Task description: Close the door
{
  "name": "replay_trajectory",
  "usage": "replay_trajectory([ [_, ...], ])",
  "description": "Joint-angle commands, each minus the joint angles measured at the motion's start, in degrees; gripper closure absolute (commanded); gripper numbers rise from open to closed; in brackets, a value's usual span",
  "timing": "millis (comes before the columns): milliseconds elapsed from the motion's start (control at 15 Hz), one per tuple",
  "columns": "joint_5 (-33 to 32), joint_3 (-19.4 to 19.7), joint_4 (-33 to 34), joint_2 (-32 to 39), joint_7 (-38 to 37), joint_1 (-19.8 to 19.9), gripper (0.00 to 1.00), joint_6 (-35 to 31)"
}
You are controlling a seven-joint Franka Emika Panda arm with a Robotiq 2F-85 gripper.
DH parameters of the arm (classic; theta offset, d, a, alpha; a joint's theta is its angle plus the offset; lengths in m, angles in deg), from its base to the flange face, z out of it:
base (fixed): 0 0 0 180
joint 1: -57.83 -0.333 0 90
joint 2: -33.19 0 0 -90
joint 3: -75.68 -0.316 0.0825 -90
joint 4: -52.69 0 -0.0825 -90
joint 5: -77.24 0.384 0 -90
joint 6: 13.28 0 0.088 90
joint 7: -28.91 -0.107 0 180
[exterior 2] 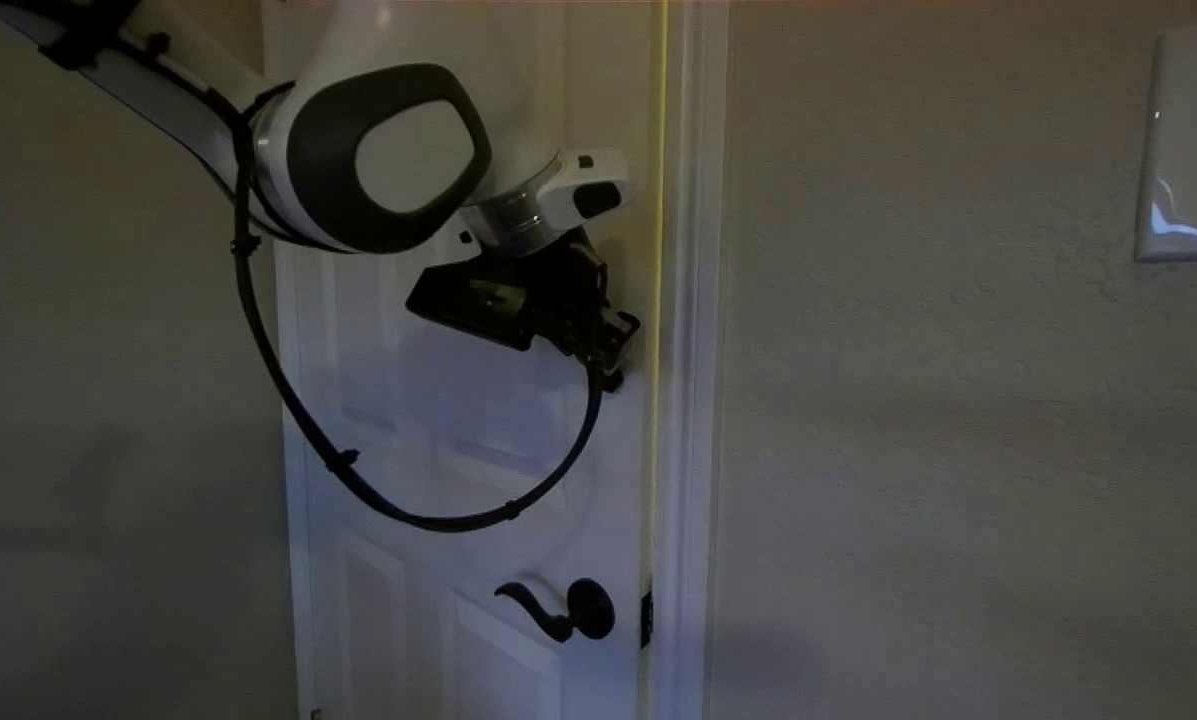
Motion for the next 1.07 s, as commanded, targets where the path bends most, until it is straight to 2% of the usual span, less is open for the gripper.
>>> replay_trajectory([
  [0, 0.89, -1.68, 5.91, 3.32, 1.88, 1.65, 0.94, 3.14],
  [267, 0.71, -1.81, 9.61, 5.58, 1.95, 1.75, 0.94, 4.62],
  [467, 0.67, -1.63, 9.32, 5.06, 2.34, 1.77, 0.94, 6.36],
  [733, 1.02, -2.54, 3.32, 0.14, 6.05, 3.02, 0.95, 11.57],
  [1000, 0.72, -2.29, -3.69, -6.29, 11.64, 3.98, 0.96, 23.27],
])
